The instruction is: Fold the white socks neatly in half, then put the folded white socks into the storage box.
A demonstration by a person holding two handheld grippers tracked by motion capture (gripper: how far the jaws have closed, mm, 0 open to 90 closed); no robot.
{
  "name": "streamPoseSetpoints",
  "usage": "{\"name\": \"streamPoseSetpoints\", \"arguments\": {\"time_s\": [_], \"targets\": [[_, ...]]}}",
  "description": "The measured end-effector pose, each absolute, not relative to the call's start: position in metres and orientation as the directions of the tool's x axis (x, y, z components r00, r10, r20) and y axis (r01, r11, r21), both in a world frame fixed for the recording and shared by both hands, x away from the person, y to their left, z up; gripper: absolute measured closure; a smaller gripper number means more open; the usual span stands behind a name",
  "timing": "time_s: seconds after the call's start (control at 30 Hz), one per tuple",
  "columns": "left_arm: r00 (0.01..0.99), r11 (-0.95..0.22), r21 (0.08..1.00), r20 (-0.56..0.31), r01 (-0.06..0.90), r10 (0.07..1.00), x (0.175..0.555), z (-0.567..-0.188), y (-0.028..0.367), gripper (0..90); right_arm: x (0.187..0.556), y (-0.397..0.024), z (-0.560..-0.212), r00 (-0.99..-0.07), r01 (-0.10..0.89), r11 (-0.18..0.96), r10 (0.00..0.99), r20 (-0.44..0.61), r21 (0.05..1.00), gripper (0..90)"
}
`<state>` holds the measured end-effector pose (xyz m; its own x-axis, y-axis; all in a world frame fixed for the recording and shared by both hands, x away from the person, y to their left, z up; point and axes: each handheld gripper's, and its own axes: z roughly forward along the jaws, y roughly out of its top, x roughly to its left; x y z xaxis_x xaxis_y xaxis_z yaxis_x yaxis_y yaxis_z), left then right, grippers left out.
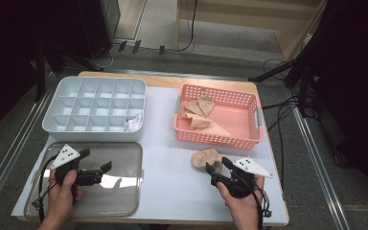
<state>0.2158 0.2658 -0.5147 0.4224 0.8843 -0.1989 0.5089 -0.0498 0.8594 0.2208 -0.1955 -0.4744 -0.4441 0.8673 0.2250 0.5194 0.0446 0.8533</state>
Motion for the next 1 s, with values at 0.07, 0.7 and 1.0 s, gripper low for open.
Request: {"name": "streamPoseSetpoints", "arguments": {"time_s": [0.07,0.7,1.0], "targets": [[0.421,-0.048,0.859,-0.201,0.51,0.884,0.216,-0.515,0.266,0.8,0.224,-0.195,-0.469,-0.441,0.51,0.042,0.87,0.22,0.859,31.5],[0.423,-0.042,0.861,-0.206,0.506,0.882,0.217,-0.514,0.267,0.8,0.289,-0.181,-0.405,-0.439,0.425,0.045,0.884,0.162,0.904,38.4],[0.426,-0.042,0.862,-0.208,0.506,0.88,0.218,-0.515,0.267,0.8,0.358,-0.179,-0.404,-0.376,0.487,0.039,0.911,0.169,0.873,40.1]]}}
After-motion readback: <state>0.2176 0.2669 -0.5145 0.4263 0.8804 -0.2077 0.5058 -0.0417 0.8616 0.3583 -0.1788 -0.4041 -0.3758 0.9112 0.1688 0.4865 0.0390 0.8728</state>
